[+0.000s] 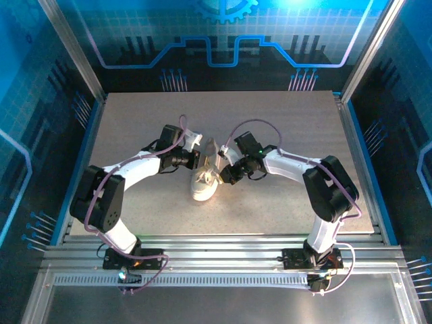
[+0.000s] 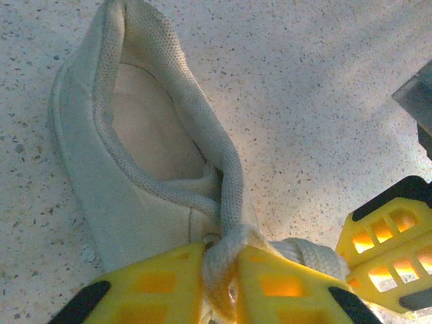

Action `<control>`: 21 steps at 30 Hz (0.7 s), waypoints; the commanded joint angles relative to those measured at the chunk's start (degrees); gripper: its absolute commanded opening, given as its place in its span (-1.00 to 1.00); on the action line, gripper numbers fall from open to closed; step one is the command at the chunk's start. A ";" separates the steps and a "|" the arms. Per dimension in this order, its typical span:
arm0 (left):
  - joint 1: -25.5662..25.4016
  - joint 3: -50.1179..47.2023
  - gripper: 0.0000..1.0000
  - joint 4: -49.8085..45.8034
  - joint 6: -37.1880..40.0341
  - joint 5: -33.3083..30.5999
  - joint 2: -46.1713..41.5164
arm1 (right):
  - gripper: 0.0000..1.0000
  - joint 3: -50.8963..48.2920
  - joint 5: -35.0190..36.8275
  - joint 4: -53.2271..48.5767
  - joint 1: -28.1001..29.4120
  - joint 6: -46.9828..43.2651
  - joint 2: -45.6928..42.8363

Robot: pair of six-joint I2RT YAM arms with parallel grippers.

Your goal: Tie the shoes

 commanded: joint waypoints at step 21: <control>0.29 2.26 -0.97 -2.16 1.60 0.94 -0.89 | -0.95 -1.74 -6.35 1.97 -3.10 0.64 -2.01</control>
